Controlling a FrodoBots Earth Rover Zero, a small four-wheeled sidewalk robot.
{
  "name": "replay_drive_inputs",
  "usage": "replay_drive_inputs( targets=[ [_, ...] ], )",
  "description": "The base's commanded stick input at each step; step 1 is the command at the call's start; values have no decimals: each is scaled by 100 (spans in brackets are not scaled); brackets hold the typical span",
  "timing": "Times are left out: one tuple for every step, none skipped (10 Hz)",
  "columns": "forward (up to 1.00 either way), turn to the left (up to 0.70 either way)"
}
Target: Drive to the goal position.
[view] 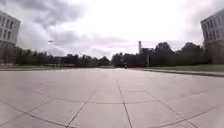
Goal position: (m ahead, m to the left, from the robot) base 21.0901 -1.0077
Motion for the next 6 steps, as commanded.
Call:
replay_drive_inputs(
  targets=[
    [70, 0],
    [70, -24],
    [70, -35],
    [70, -20],
    [70, 0],
    [70, 0]
  ],
)
